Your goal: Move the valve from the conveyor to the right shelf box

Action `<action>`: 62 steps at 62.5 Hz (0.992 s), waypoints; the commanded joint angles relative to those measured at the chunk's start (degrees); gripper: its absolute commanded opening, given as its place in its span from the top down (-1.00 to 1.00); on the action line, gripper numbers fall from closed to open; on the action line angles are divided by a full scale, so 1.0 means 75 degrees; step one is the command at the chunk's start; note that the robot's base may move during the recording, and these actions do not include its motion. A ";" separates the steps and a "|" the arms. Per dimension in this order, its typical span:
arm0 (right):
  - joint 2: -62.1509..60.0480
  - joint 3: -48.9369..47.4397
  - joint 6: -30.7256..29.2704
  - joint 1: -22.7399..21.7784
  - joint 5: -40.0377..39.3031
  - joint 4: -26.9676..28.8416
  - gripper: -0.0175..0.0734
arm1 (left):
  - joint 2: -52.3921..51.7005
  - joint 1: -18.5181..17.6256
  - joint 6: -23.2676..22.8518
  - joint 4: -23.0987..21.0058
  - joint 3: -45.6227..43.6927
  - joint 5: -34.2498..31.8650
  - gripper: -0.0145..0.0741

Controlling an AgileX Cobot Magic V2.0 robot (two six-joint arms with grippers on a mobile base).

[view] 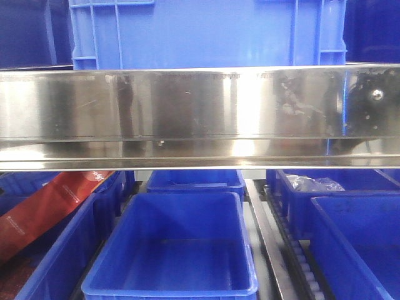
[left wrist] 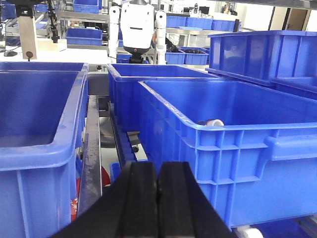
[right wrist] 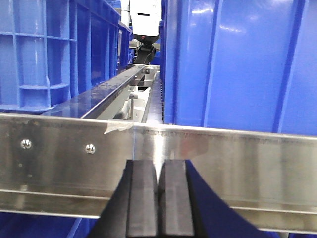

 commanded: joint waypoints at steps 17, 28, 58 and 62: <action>-0.0026 0.0014 0.0002 -0.0030 -0.0222 0.0000 0.97 | -0.1223 0.1548 0.0004 0.0604 0.1321 -0.0644 0.92; -0.0026 0.0014 0.0002 -0.0030 -0.0222 0.0000 0.97 | -0.2064 0.2078 0.0190 0.0418 0.2943 -0.2142 0.92; -0.0026 0.0014 0.0002 -0.0030 -0.0222 0.0000 0.97 | -0.3897 0.2112 0.0201 -0.0128 0.5440 -0.2845 0.92; -0.0026 0.0014 0.0002 -0.0030 -0.0228 0.0000 0.97 | -0.3897 0.2112 0.0201 -0.0176 0.5440 -0.2575 0.92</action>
